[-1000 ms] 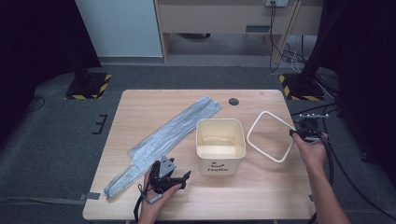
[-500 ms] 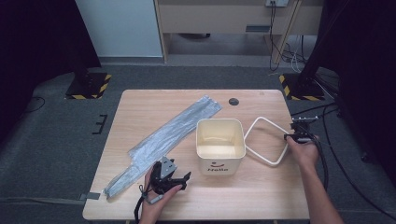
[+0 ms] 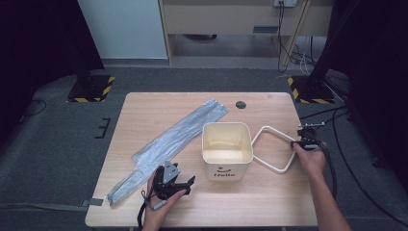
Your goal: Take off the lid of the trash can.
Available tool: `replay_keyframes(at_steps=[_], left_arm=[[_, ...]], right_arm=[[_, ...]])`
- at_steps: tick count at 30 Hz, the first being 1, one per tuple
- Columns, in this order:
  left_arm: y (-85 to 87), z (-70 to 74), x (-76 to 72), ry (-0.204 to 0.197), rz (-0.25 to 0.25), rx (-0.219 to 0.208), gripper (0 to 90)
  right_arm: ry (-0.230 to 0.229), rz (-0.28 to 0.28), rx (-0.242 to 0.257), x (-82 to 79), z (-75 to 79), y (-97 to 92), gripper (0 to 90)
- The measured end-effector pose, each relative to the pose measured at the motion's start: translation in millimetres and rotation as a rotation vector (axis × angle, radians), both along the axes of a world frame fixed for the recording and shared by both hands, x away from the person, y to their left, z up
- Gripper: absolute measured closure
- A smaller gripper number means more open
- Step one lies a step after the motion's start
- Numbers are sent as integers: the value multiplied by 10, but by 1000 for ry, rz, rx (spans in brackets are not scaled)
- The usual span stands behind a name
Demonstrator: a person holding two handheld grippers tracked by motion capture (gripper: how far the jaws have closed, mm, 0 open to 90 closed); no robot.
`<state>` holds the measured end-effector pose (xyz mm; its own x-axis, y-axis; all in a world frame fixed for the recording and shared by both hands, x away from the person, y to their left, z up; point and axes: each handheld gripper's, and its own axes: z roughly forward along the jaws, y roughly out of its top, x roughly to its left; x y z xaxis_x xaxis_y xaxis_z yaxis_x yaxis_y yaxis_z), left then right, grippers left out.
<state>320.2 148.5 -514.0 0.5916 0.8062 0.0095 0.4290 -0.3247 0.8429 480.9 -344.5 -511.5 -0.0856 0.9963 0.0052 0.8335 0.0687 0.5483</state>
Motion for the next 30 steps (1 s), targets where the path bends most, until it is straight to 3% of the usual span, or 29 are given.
replay_keyframes(at_steps=[4,6,12,20,21,22,23,24,26,27,30], left_arm=[[19,10,4,-2,3,-3,174],[42,24,8,-7,9,-5,173],[97,33,23,-9,23,-23,174],[192,132,66,-20,34,-17,173],[212,149,71,-22,36,-21,171],[263,171,78,-27,48,-38,165],[263,171,78,-27,48,-38,164],[292,178,83,-30,54,-42,163],[353,189,98,-31,65,-45,159],[388,194,104,-35,73,-49,152],[514,242,125,-35,84,-70,148]], right_arm=[[1,0,22,-4,1,5,692],[-25,17,22,-28,-12,7,605],[-78,33,44,-126,47,-10,502],[-225,110,62,-461,334,-22,395],[-239,113,81,-520,369,1,370],[-287,139,79,-635,416,46,319],[-287,139,79,-635,416,46,319],[-338,155,79,-745,450,103,275],[-355,155,86,-800,463,136,228],[-392,156,97,-903,478,198,171],[-449,139,141,-1084,450,273,129]])
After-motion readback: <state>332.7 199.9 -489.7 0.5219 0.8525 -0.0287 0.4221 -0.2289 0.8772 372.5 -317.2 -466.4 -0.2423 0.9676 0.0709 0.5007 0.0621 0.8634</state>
